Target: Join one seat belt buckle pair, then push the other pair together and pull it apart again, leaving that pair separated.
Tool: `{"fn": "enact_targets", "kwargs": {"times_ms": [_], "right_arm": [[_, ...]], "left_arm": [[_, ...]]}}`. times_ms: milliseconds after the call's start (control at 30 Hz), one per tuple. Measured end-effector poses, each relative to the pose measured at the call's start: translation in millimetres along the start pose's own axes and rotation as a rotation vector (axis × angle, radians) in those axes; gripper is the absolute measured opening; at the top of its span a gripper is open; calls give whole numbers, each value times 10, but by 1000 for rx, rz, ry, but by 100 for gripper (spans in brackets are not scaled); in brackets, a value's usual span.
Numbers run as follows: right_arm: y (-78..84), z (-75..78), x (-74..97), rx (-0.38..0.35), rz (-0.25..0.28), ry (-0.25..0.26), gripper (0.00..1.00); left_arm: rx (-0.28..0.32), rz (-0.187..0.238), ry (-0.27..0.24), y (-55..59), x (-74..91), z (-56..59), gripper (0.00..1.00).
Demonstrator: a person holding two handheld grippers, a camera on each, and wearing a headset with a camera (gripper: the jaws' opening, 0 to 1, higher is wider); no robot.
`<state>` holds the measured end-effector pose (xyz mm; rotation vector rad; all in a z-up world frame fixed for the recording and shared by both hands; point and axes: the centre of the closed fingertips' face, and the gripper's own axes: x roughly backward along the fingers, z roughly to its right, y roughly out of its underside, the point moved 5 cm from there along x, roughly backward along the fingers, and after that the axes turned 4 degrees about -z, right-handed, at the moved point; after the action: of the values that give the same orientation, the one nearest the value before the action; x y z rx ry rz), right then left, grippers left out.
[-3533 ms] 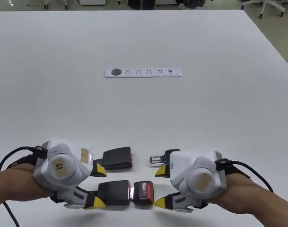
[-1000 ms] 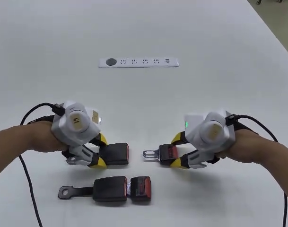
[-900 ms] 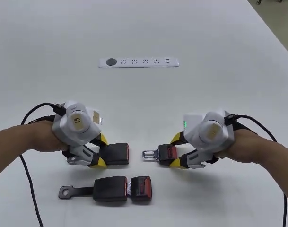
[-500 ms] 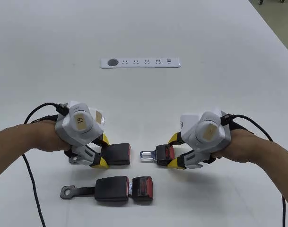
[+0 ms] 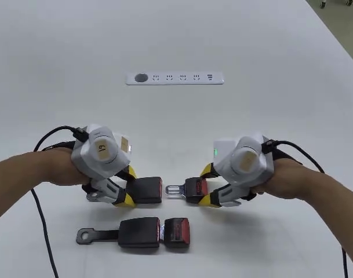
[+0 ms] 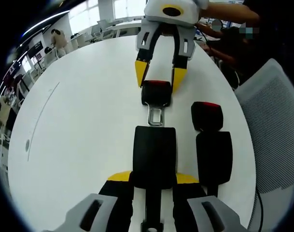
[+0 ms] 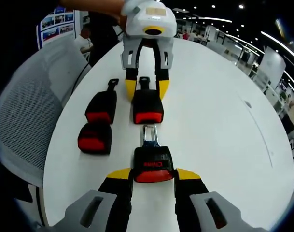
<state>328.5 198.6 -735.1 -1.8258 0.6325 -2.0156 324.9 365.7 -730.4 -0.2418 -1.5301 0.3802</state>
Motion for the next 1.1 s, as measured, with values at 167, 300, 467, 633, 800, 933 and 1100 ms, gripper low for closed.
{"fn": "enact_targets", "kwargs": {"times_ms": [167,300,467,633,800,933,1100], "right_arm": [[-48,-2,-17,0,2,-5,30],[-87,-19,-16,2,0,-6,30],[-105,-6,-32,1,-2,-5,30],[-104,-4,-33,4,-4,-6,30],[-99,4,-42,7,-6,-7,30],[-115,-6,-20,10,-8,-9,30],[-176,-18,-56,18,-1,-14,30]], "left_arm": [[1,0,0,-6,4,9,31],[3,1,0,-3,2,6,31],[6,2,0,24,1,-27,31],[7,2,1,65,-24,-67,31],[8,0,1,86,-46,-88,31],[9,-1,1,87,-52,-83,31],[13,0,1,92,-59,-84,31]]}}
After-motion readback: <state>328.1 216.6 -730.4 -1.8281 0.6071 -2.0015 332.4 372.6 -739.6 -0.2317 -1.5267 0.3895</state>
